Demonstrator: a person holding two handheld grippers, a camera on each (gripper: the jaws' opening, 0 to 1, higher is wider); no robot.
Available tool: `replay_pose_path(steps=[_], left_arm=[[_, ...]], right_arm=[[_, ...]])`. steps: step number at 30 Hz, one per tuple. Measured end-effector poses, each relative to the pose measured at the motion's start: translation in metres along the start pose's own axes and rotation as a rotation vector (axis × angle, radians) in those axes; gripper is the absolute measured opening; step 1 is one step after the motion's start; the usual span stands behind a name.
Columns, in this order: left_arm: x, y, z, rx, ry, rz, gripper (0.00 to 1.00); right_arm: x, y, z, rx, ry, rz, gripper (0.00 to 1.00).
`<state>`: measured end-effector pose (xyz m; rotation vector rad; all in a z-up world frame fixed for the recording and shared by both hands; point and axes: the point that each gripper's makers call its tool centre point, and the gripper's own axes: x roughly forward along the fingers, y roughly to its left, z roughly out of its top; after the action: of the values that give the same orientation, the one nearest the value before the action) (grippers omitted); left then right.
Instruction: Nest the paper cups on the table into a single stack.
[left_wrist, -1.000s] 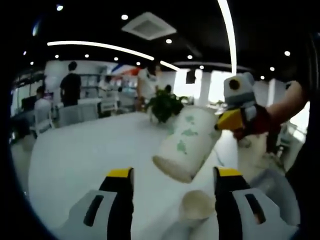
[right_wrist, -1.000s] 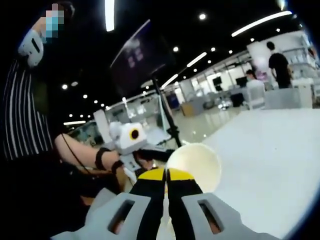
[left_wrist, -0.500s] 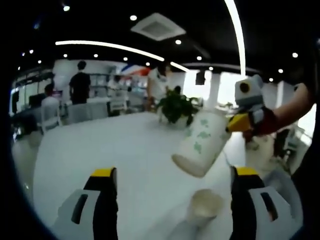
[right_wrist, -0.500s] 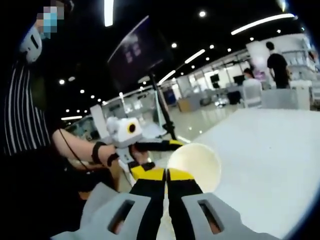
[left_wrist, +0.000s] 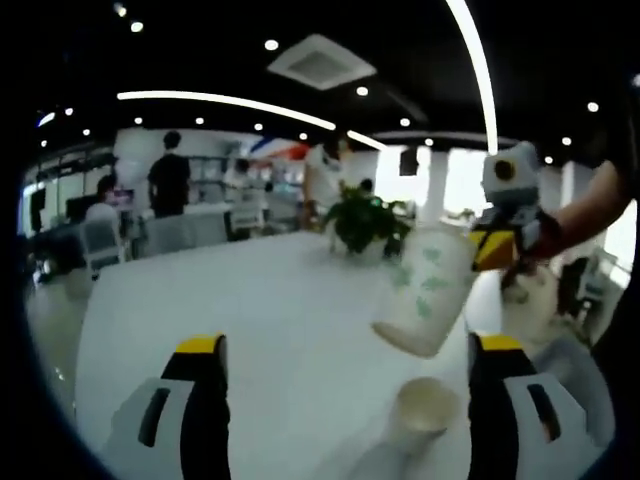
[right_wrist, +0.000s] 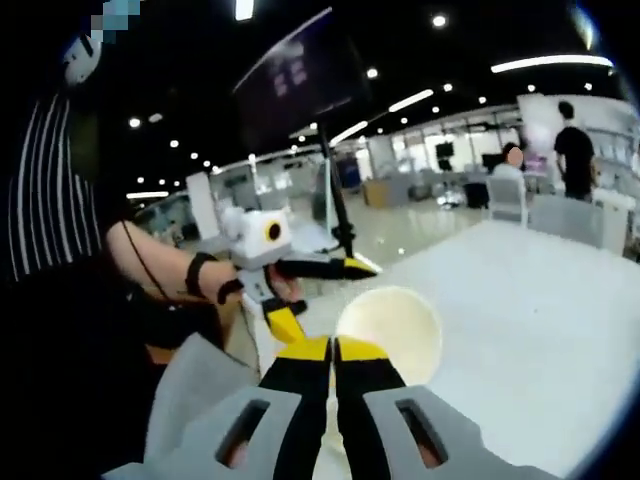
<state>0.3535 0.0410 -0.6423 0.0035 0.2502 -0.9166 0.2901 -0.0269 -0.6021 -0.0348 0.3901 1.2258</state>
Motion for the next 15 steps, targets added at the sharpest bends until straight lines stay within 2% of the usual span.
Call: replay_pose_path(steps=[15], left_arm=[[-0.010, 0.006, -0.003, -0.022, -0.005, 0.018, 0.98]], right_arm=[[-0.011, 0.007, -0.001, -0.125, 0.111, -0.003, 0.00]])
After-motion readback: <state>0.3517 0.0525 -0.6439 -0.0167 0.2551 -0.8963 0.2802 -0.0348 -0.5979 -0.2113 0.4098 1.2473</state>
